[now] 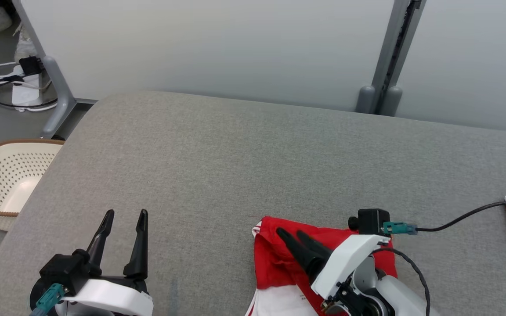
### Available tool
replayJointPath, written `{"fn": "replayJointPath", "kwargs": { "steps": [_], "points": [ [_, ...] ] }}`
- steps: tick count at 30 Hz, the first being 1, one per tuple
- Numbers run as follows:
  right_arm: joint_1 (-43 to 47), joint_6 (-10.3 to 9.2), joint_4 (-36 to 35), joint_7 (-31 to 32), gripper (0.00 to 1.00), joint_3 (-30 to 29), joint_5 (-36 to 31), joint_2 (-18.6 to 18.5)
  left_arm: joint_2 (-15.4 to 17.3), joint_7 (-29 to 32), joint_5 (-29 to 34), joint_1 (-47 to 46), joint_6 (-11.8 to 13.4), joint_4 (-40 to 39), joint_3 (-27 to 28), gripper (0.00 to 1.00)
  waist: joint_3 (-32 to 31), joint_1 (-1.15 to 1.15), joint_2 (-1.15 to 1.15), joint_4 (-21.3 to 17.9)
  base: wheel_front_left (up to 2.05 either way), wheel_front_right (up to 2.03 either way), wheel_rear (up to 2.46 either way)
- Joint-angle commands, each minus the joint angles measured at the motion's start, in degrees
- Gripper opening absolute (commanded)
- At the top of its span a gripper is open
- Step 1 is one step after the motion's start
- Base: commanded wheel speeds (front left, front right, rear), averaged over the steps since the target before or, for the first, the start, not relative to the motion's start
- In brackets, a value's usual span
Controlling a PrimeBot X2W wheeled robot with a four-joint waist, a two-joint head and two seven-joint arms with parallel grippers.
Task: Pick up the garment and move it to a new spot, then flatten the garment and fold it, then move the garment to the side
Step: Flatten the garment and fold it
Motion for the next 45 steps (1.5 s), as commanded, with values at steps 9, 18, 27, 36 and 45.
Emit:
{"fn": "replayJointPath", "kwargs": {
  "steps": [9,18,27,36,45],
  "points": [
    [-0.1,0.03,-9.0,-7.4,1.00,-7.3,-2.4,-7.5,0.2,-0.3,0.3,1.9,0.2,-1.3,2.3,1.00,-1.9,0.00,0.00,-5.7,0.00,0.00,0.00],
    [5.2,0.03,-10.6,-15.7,1.00,-17.9,-14.1,-13.8,-1.1,-0.3,1.3,3.8,-0.2,-3.2,4.7,1.00,-2.3,0.00,0.00,-8.4,0.00,0.00,0.00],
    [9.1,0.03,-10.1,-14.4,1.00,-22.6,-20.7,-10.8,-2.1,-0.3,2.4,3.4,-1.1,-2.7,5.3,1.00,-2.1,0.00,0.00,-8.0,0.00,0.00,0.00],
    [8.5,0.03,-8.5,-11.8,0.00,-20.0,-34.3,-9.7,-2.7,-0.3,2.8,2.8,-1.6,-1.6,4.8,1.00,-2.2,0.00,0.00,-6.2,0.00,0.00,0.00],
    [7.6,0.03,0.5,-7.6,0.00,-11.4,-35.3,-5.6,-3.1,-0.3,3.1,2.1,-2.1,-0.7,4.4,1.00,-2.4,0.00,0.00,-3.0,0.00,0.00,0.00]
  ]
}}
